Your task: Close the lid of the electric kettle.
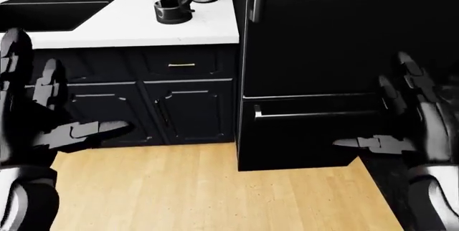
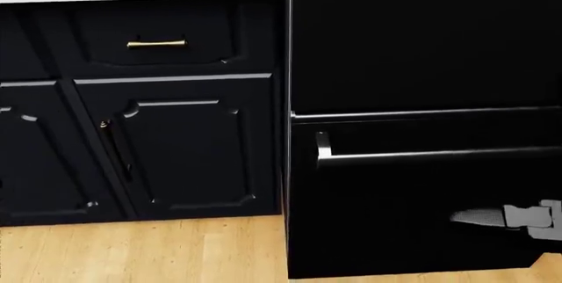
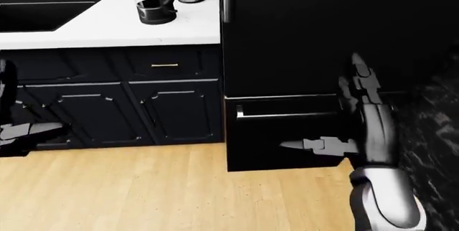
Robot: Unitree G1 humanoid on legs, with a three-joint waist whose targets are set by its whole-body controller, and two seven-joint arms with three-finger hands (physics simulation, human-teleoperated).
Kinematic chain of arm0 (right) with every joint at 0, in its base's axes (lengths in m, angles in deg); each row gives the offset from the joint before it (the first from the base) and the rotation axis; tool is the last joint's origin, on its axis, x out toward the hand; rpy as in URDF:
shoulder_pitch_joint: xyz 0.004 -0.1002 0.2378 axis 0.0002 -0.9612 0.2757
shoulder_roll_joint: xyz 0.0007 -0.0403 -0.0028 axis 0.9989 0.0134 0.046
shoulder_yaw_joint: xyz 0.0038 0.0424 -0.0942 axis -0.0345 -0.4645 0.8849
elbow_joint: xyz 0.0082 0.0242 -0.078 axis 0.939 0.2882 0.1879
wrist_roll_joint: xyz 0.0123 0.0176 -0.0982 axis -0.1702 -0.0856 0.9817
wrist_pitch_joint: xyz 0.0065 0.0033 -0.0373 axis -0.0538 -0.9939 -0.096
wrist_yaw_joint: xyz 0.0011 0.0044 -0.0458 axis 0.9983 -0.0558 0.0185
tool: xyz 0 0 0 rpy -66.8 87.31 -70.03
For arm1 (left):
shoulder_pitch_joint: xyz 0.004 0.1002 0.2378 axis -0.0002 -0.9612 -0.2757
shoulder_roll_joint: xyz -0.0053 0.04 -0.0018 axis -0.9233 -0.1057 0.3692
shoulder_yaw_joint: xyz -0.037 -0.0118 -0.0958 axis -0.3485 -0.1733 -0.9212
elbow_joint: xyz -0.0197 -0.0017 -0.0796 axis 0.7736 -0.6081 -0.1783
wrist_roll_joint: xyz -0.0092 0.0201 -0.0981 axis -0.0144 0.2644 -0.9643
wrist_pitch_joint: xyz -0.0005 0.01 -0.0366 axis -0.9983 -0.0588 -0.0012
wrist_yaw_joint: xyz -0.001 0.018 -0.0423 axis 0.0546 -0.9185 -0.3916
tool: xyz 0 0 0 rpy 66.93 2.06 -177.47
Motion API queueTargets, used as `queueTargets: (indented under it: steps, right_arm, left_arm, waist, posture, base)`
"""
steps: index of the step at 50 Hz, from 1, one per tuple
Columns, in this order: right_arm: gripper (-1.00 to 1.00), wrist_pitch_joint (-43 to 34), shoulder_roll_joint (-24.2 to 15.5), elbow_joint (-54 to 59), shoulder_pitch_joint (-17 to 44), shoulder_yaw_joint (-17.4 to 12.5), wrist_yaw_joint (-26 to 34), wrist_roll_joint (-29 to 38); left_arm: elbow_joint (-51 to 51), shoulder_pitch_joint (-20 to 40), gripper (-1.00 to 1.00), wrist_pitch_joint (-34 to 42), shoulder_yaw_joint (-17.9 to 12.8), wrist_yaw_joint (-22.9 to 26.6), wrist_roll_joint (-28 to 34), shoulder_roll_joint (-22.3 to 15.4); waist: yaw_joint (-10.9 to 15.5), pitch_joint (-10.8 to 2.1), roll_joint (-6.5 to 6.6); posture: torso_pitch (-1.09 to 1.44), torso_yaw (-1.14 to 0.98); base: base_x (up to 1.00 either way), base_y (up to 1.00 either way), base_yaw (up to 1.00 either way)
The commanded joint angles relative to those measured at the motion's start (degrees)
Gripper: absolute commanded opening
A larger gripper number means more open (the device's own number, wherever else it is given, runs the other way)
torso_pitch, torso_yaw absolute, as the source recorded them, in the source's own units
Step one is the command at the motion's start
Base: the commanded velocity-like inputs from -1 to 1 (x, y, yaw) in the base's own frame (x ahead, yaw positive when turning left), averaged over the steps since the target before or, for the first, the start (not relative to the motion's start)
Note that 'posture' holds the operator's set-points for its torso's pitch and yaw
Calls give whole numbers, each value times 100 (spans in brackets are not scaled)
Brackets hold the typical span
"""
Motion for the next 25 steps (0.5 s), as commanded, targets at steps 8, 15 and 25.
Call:
queueTargets:
  steps: [8, 15, 25]
  right_arm:
    - [97, -1360, -991, -800, 715, -1234, -364, -1518]
    - [97, -1403, -2023, -801, 384, -2145, -1601, -3661]
    - [97, -1146, -2143, -801, 161, -2137, -1819, -3894]
  left_arm:
    - [-108, 57, 100, -15, -1128, -1426, -2457, -1403]
    - [-536, -445, 100, -505, -1759, -1723, -3171, -2084]
    - [-792, -760, 100, -778, -1996, -1478, -2958, -2106]
  waist:
    - [-6, 22, 32]
    - [8, 110, 23]
    - [-5, 125, 2]
  posture:
    - [0, 0]
    - [0, 0]
    - [0, 0]
  base:
    - [0, 0, 0]
    - [0, 0, 0]
    - [0, 0, 0]
